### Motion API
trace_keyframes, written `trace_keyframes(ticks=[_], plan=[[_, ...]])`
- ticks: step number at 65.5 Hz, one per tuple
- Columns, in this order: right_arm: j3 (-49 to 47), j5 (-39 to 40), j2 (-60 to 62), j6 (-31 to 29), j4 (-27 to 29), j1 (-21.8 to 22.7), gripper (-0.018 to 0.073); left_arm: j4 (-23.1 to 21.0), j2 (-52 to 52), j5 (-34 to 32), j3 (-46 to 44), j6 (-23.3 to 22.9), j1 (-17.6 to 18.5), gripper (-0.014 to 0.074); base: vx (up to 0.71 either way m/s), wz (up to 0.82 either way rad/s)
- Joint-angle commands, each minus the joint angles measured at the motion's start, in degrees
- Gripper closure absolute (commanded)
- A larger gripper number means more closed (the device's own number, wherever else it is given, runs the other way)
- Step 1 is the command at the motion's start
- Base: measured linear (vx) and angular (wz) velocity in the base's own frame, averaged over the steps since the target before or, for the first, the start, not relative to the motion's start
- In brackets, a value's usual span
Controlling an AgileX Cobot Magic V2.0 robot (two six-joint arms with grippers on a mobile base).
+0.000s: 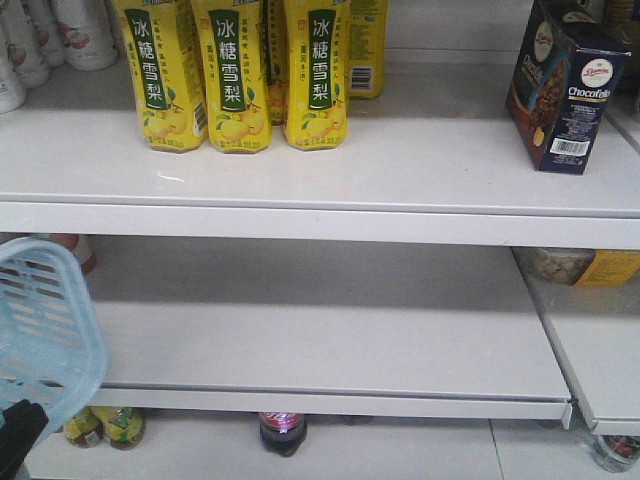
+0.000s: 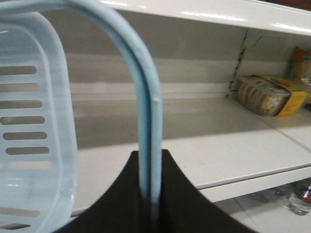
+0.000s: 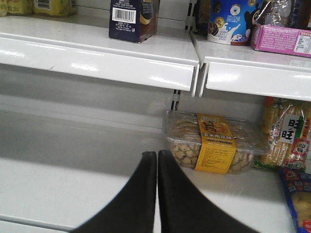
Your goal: Left arm holds basket, right arm returns cookies
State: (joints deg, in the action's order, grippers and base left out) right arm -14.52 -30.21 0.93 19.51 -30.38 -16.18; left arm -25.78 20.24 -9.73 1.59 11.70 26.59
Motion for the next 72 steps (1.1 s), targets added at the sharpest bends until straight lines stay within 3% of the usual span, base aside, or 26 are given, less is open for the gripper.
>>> trace_keyframes(ticks=[1, 12, 18, 47, 63, 72], plan=[[-1.43, 3.50, -0.05, -0.63, -1.49, 0.08, 0.0567, 10.00, -2.28, -0.35, -1.51, -5.07, -5.00, 0.0603, 0.00, 0.00], [-1.43, 3.50, -0.05, -0.63, -1.49, 0.08, 0.0567, 25.78, -7.93, 7.52, -1.51, -23.44, -12.61, 0.0603, 0.00, 0.00], [-1.43, 3.50, -0.05, -0.63, -1.49, 0.08, 0.0567, 30.53, -11.04, 9.73, -1.38, -27.71, -15.85, 0.0603, 0.00, 0.00], [-1.43, 3.50, -0.05, -0.63, -1.49, 0.08, 0.0567, 30.85, -21.73, 15.00, -1.33, -20.77, -22.75, 0.0603, 0.00, 0.00], [-1.43, 3.50, -0.05, -0.63, -1.49, 0.08, 0.0567, 24.74, -21.73, 14.94, -1.33, -12.77, -24.69, 0.0603, 0.00, 0.00], [-1.43, 3.50, -0.05, -0.63, -1.49, 0.08, 0.0567, 24.40, -21.73, 14.87, -1.33, -12.64, -25.11, 0.0603, 0.00, 0.00]])
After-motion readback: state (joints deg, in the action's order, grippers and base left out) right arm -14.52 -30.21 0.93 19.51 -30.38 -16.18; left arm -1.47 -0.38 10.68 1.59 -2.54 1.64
